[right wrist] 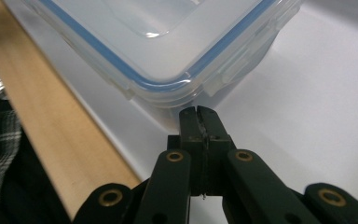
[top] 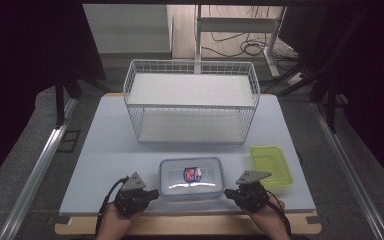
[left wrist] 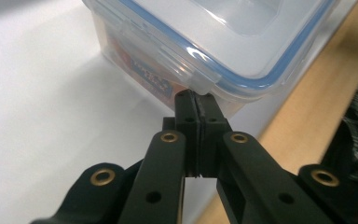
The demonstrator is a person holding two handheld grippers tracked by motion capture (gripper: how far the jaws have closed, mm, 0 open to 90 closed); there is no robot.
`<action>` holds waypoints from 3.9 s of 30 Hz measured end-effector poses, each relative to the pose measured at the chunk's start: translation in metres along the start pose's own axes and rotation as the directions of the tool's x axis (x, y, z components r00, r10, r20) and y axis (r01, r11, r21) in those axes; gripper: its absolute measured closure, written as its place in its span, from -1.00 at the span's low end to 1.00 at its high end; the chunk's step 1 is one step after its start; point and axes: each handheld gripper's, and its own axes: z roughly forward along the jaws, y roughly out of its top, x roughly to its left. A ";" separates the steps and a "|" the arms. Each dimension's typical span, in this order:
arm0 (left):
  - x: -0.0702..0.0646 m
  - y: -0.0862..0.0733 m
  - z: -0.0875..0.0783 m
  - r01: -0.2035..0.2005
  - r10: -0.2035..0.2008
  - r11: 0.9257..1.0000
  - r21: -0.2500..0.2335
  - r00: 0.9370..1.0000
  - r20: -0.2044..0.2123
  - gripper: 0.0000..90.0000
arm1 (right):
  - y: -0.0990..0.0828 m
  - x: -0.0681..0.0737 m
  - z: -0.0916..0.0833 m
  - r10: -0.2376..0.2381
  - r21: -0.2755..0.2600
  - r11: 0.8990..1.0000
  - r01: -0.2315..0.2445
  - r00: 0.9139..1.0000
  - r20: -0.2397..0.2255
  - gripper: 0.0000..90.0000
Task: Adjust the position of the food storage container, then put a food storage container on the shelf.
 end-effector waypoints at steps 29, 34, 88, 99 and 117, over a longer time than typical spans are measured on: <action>0.034 0.025 -0.022 -0.004 0.005 0.999 -0.048 1.000 0.021 -0.82 | 0.018 -0.026 -0.014 0.065 -0.144 0.987 -0.066 0.998 -0.009 -0.69; 0.037 0.045 -0.020 -0.086 0.086 0.994 -0.065 0.996 -0.008 -0.88 | 0.031 -0.029 -0.011 0.070 -0.174 0.982 -0.075 0.997 -0.032 -0.86; 0.035 0.028 -0.002 0.275 -0.257 0.961 -0.030 0.926 0.277 0.05 | 0.027 -0.024 0.001 0.364 -0.038 0.921 -0.387 0.893 -0.265 0.04; 0.035 0.028 -0.005 0.271 -0.246 0.960 -0.066 0.935 0.256 0.15 | 0.028 -0.027 0.000 0.341 -0.098 0.921 -0.377 0.902 -0.264 0.10; 0.039 0.057 -0.034 0.230 -0.191 0.960 -0.160 0.955 0.227 0.17 | 0.062 -0.027 -0.019 0.244 -0.195 0.935 -0.294 0.938 -0.247 0.11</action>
